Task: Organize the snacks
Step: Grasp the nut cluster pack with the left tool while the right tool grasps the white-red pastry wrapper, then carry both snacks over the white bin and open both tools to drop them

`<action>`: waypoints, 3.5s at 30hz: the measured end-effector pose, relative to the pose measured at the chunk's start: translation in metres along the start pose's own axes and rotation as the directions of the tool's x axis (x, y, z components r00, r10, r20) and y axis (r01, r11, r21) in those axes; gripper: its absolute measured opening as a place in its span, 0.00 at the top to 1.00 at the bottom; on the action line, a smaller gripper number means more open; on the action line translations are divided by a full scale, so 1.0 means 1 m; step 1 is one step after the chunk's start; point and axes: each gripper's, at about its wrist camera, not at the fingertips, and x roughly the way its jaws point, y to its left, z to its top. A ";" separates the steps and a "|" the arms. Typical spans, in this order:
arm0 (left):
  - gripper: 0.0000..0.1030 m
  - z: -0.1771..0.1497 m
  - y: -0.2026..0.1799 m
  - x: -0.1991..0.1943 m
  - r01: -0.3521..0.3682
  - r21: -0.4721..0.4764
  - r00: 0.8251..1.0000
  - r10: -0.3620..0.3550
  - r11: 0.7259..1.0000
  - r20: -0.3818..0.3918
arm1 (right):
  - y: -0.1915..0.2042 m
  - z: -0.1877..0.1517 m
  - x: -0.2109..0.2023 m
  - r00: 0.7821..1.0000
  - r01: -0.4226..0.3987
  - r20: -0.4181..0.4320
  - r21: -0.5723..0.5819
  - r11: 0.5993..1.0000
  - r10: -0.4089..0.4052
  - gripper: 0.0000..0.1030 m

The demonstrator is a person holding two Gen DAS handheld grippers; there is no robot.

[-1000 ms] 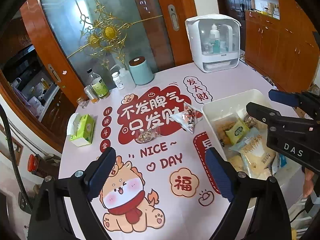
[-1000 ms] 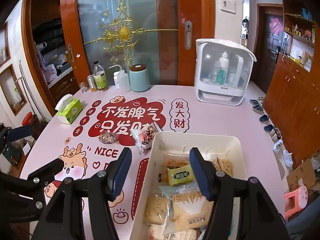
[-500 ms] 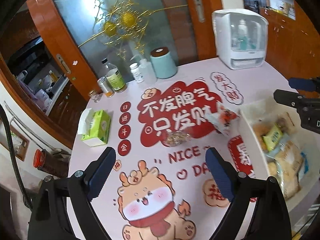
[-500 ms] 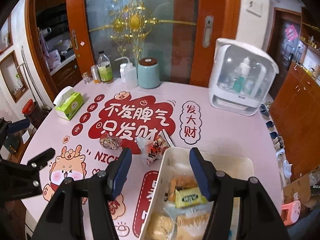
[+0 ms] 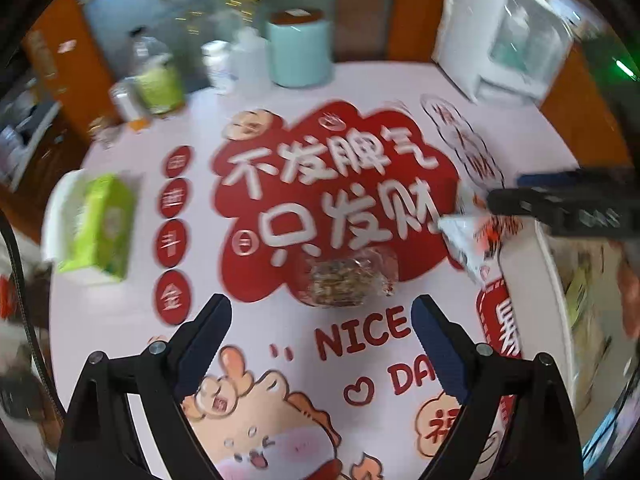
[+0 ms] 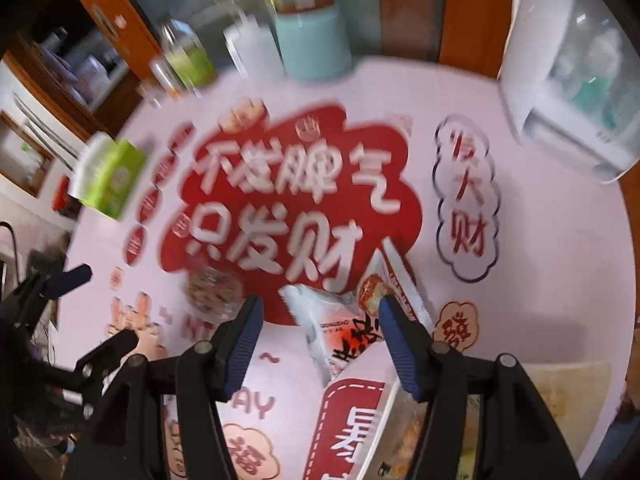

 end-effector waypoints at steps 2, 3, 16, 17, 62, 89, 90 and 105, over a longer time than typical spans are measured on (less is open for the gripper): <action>0.12 -0.002 -0.006 0.018 0.004 0.066 1.000 -0.002 0.998 -0.027 | -0.001 0.003 0.025 0.996 0.042 -0.075 -0.008 0.999 -0.042 0.41; 0.12 -0.003 -0.008 0.025 0.011 0.092 0.999 -0.007 0.996 -0.038 | -0.001 0.003 0.032 0.994 0.051 -0.096 -0.013 0.999 -0.052 0.41; 0.12 0.007 -0.022 0.095 0.042 0.115 0.992 -0.028 0.992 -0.125 | -0.005 0.004 0.076 0.976 0.109 -0.183 -0.049 0.993 -0.116 0.23; 0.12 0.008 -0.022 0.098 0.039 0.112 0.992 -0.024 0.993 -0.126 | -0.005 0.004 0.076 0.976 0.105 -0.185 -0.046 0.993 -0.112 0.22; 0.94 -0.010 -0.011 -0.037 0.158 -0.075 0.981 -0.148 0.985 0.123 | 0.020 -0.031 -0.060 0.979 -0.127 0.160 0.001 0.992 0.125 0.52; 0.93 0.019 -0.269 -0.133 0.259 0.240 0.924 -0.313 0.935 0.221 | -0.110 -0.210 -0.206 0.947 0.070 0.294 0.207 0.976 -0.130 0.48; 0.93 0.020 -0.276 -0.129 0.253 0.244 0.927 -0.307 0.936 0.215 | -0.113 -0.213 -0.203 0.950 0.073 0.282 0.210 0.975 -0.132 0.48; 0.08 0.001 -0.304 -0.089 0.196 0.238 0.960 -0.236 0.951 0.153 | -0.135 -0.243 -0.148 0.983 0.053 0.156 0.275 0.960 -0.099 0.31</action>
